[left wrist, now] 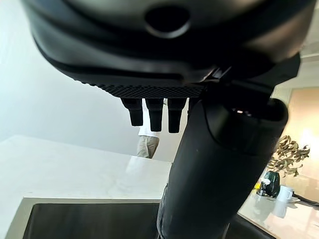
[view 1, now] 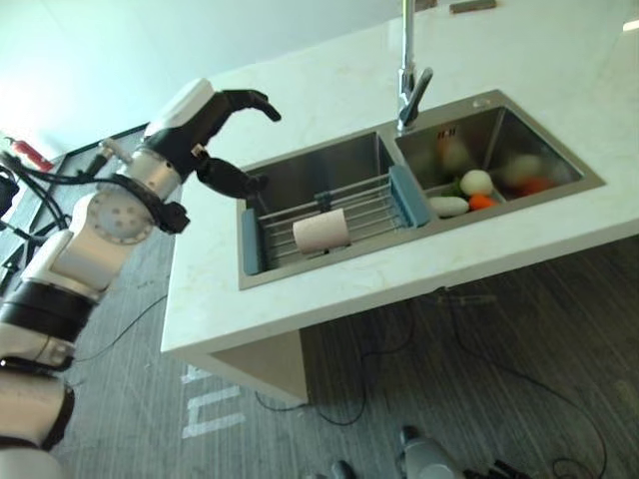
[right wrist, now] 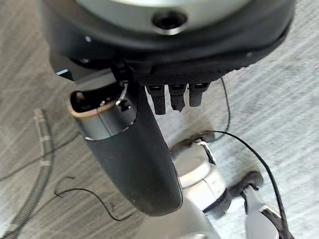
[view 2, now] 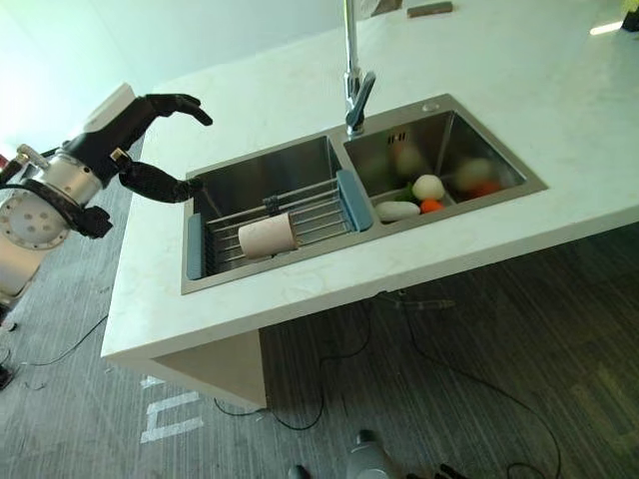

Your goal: Place the dishes in the dishwasher.

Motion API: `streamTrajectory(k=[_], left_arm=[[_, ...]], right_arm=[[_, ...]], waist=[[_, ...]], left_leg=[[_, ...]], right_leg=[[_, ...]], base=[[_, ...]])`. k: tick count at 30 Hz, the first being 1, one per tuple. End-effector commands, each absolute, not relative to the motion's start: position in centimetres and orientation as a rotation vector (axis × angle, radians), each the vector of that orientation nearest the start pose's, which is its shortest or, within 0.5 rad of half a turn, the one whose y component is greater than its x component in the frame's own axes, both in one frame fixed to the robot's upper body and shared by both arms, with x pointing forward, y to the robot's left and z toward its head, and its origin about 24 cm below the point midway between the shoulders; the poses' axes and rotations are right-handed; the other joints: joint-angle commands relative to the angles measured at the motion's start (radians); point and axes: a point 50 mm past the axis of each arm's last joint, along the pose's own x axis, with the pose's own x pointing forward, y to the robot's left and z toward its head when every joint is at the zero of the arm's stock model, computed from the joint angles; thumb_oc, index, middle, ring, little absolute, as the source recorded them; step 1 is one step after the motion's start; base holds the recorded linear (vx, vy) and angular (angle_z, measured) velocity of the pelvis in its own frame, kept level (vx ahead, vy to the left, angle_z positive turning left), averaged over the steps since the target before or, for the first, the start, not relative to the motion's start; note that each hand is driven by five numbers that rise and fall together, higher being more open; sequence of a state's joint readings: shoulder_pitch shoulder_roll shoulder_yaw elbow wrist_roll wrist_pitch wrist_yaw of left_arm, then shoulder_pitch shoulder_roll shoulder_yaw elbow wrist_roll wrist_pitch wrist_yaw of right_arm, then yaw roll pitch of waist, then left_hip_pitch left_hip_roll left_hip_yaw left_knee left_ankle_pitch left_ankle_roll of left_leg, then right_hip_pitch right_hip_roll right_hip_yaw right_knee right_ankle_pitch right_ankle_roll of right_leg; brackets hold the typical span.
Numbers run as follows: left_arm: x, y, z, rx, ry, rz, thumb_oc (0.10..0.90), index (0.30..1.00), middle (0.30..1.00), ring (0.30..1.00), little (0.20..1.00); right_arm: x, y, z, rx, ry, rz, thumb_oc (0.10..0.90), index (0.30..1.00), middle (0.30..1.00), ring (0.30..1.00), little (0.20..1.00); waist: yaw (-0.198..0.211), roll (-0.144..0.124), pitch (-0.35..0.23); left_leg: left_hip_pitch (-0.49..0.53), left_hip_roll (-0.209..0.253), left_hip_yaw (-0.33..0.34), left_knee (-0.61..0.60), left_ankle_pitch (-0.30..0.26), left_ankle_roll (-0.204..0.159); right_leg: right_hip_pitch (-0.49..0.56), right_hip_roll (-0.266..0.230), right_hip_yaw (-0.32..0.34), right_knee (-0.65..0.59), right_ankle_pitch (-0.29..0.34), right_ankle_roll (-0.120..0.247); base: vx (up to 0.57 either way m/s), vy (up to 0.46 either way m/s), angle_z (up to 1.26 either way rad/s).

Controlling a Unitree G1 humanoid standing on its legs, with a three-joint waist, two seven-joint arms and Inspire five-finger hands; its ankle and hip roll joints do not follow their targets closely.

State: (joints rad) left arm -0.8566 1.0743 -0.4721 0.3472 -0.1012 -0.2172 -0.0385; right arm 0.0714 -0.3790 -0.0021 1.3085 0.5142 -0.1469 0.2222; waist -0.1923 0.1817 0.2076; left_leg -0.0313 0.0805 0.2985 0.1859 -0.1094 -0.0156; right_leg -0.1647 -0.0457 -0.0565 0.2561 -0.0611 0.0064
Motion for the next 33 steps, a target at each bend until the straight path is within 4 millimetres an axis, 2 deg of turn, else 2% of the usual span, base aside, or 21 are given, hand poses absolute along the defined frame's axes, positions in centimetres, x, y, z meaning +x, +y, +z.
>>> streamTrajectory(k=[1, 6, 9, 12, 21, 33], left_arm=[[33.1, 25.2, 34.1, 1.055, -0.668, 0.028, 0.800, 0.900, 0.900, 0.900, 0.900], [33.8, 25.4, 33.3, 1.041, -0.615, 0.016, 0.800, 0.900, 0.900, 0.900, 0.900], [34.2, 25.2, 32.6, 1.009, -0.596, 0.001, 0.800, 0.900, 0.900, 0.900, 0.900], [34.4, 25.1, 32.1, 1.010, -0.580, -0.020, 0.800, 0.900, 0.900, 0.900, 0.900], [35.6, 22.8, 29.6, 1.012, -0.552, -0.084, 0.800, 0.900, 0.900, 0.900, 0.900], [36.1, 23.0, 28.4, 1.099, -0.549, 0.006, 0.800, 0.900, 0.900, 0.900, 0.900]], right_arm=[[6.9, -30.6, -13.7, 0.181, 1.001, -0.374, 0.800, 0.900, 0.900, 0.900, 0.900], [7.3, -31.0, -13.4, 0.160, 0.977, -0.375, 0.800, 0.900, 0.900, 0.900, 0.900], [7.5, -31.9, -12.8, 0.139, 0.958, -0.398, 0.800, 0.900, 0.900, 0.900, 0.900], [7.4, -32.3, -12.7, 0.131, 0.953, -0.402, 0.800, 0.900, 0.900, 0.900, 0.900], [7.5, -32.5, -12.5, 0.129, 0.933, -0.404, 0.800, 0.900, 0.900, 0.900, 0.900], [7.6, -32.9, -12.1, 0.112, 0.916, -0.389, 0.800, 0.900, 0.900, 0.900, 0.900]], waist=[[-0.007, -0.013, -0.015], [-0.027, 0.007, 0.002], [-0.045, 0.027, 0.023], [-0.052, 0.032, 0.030], [-0.080, 0.038, 0.042], [-0.104, 0.050, 0.067]], left_leg=[[-0.050, 0.001, -0.060, 0.114, -0.194, -0.002], [-0.061, -0.007, -0.049, 0.114, -0.188, -0.002], [-0.072, -0.016, -0.041, 0.114, -0.182, -0.003], [-0.076, -0.018, -0.038, 0.114, -0.182, -0.002], [-0.079, -0.024, -0.027, 0.114, -0.181, 0.002], [-0.085, -0.029, -0.021, 0.114, -0.179, 0.005]], right_leg=[[0.051, -0.069, -0.013, 0.044, -0.191, 0.107], [0.031, -0.075, 0.006, 0.044, -0.183, 0.113], [0.011, -0.081, 0.023, 0.044, -0.174, 0.117], [0.004, -0.082, 0.029, 0.044, -0.171, 0.119], [-0.011, -0.081, 0.050, 0.044, -0.164, 0.120], [-0.030, -0.076, 0.077, 0.044, -0.156, 0.118]], base=[[-0.01, 0.055, -0.02], [-0.02, 0.071, -0.10], [-0.03, 0.083, -0.11], [-0.01, 0.031, -0.16], [0.00, 0.009, -0.03], [0.06, 0.011, -0.08]])
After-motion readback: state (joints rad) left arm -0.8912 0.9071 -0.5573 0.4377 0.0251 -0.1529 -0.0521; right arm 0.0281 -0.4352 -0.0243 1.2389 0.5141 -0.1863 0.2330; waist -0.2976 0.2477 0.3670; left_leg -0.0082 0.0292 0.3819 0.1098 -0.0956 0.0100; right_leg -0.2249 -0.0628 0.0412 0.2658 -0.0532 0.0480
